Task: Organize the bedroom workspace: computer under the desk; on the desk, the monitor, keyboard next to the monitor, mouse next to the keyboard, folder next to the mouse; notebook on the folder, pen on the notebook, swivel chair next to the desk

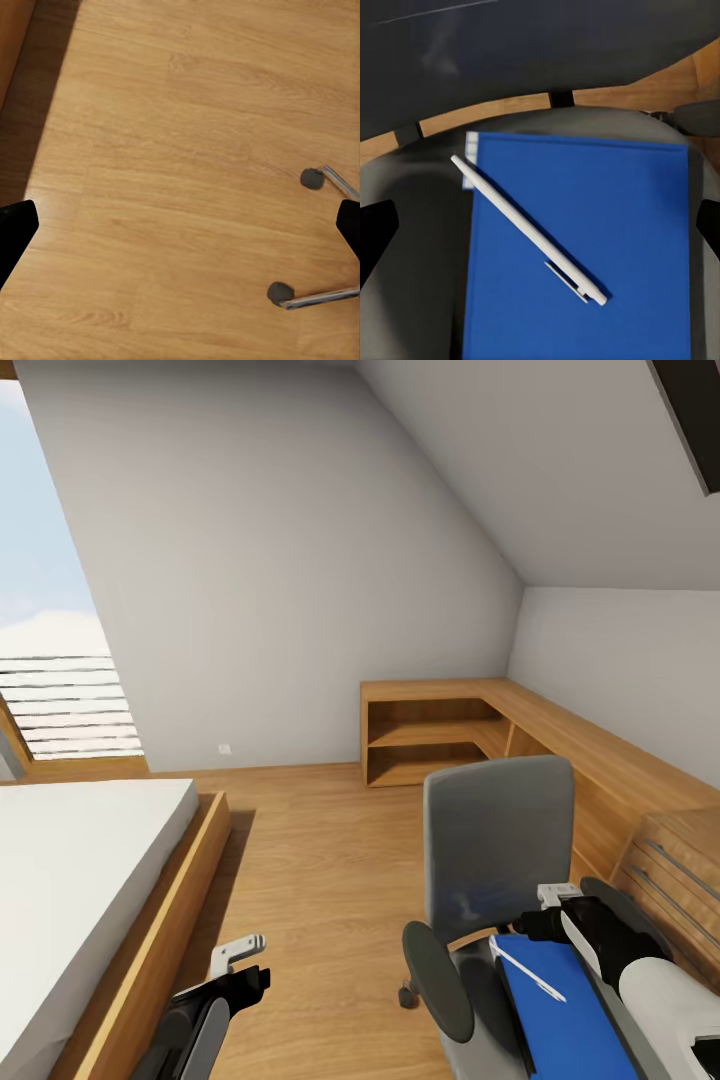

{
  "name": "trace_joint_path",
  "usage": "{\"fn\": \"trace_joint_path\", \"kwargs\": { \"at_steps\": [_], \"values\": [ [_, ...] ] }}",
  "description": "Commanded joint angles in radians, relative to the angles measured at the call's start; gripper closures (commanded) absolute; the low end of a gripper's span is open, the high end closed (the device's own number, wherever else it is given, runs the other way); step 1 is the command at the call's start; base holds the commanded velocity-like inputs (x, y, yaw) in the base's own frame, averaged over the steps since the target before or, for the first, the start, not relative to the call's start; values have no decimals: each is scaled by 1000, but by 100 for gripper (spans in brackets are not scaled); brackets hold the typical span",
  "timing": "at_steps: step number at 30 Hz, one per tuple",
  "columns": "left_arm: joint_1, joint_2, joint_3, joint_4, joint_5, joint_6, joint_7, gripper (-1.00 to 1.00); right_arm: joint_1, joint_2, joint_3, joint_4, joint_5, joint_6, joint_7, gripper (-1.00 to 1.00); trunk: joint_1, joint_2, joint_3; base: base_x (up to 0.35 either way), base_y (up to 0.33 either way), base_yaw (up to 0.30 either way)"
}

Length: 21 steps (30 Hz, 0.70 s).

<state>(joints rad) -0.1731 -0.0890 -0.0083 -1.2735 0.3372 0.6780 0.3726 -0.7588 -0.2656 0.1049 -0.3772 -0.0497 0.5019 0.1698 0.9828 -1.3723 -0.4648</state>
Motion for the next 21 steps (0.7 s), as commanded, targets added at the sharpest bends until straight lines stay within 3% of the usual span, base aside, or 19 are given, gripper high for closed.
{"fn": "trace_joint_path", "kwargs": {
  "at_steps": [1,7,13,21],
  "values": [
    [-1,0,-1,-1,11,2,9,-100,0,-1,8,-2,-4,5,1,-100,0,-1,-1,5,0,0],
    [-1,0,3,-9,12,2,8,-100,0,-2,10,-1,-2,9,3,-100,0,-1,-1,1,0,0],
    [-1,-2,19,-81,14,5,5,-100,0,-4,10,0,-1,11,5,-100,0,-1,-1,0,0,0],
    [-1,-5,23,-107,14,6,5,-100,0,-4,12,4,-1,13,5,-100,31,-57,-26,0,0,0]
  ]
}}
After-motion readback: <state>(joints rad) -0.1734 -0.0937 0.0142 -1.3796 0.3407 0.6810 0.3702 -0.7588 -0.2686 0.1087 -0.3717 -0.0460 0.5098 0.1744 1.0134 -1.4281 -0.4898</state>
